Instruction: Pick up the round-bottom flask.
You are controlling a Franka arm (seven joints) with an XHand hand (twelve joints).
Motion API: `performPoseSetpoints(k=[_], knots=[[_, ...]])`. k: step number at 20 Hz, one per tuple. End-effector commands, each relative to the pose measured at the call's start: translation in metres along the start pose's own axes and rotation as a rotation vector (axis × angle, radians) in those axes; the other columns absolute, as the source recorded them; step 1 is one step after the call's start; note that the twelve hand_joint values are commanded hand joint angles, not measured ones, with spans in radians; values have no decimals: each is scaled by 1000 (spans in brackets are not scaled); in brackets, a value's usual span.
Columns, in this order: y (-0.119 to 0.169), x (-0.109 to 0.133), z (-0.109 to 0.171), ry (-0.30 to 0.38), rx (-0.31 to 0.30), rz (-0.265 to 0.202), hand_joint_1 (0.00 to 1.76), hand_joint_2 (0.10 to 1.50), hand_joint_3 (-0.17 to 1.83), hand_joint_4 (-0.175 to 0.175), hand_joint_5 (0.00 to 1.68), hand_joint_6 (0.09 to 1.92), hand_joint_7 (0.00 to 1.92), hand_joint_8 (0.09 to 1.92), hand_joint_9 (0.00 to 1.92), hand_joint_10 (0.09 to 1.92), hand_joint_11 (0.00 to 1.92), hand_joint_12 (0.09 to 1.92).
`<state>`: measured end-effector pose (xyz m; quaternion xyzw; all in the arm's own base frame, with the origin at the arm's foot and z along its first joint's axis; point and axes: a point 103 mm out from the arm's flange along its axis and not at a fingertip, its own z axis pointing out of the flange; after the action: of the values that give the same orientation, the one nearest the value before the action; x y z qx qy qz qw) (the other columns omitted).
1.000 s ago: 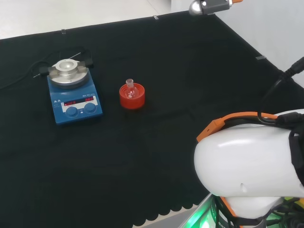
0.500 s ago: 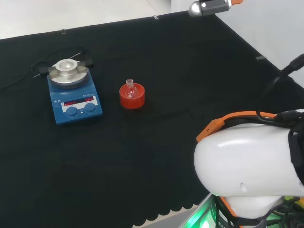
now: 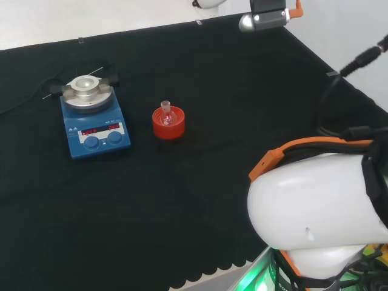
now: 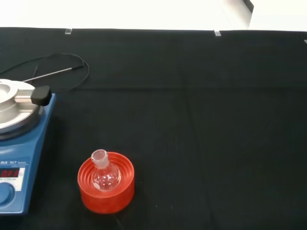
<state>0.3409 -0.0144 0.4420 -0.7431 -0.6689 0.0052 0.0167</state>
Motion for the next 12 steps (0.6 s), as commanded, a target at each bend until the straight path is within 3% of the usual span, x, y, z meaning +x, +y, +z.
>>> performPoseSetpoints(k=[1,12], knots=[[44,-12,42,33,-52,-11,489,855,831,-42,507,87,361,601,420,653,10,1336],[106,-9,90,54,-39,-49,791,602,1000,-53,578,87,435,650,541,654,156,1351]])
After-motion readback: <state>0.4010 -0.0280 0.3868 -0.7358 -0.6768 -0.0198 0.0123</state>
